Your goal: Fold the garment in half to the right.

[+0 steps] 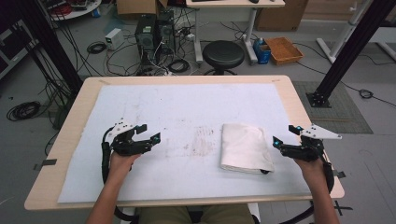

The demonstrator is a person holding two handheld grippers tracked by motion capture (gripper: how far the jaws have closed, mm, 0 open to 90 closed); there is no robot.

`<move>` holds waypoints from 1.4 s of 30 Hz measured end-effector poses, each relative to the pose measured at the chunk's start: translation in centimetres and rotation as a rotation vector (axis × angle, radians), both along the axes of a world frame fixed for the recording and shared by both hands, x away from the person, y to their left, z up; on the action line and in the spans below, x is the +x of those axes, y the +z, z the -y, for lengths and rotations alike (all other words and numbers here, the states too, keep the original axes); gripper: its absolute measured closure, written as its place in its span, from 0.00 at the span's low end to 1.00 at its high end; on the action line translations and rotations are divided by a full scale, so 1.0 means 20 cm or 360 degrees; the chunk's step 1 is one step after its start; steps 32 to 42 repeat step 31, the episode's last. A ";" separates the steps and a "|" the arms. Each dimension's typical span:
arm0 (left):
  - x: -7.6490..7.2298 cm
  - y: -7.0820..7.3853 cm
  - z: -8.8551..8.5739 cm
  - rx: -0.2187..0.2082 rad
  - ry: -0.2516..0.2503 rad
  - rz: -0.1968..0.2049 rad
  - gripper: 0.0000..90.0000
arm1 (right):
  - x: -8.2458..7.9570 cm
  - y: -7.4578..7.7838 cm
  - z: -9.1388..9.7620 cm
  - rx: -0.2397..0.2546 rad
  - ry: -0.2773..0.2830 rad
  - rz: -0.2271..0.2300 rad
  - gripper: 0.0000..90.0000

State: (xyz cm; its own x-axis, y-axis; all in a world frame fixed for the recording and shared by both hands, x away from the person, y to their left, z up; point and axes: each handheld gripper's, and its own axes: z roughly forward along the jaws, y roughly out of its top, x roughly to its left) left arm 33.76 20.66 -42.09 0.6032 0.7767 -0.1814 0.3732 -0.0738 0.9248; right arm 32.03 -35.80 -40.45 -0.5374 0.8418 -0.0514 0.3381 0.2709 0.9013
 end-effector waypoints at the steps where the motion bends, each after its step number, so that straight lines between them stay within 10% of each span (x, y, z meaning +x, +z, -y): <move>1: 0.00 0.00 0.00 0.0004 -0.0003 0.0001 0.29 | -0.01 0.00 0.01 -0.0005 -0.0010 -0.0007 0.22; 42: -0.02 -0.02 -0.04 0.0013 -0.0018 0.0002 0.29 | 0.01 -0.02 0.00 0.0009 0.0006 -0.0031 0.22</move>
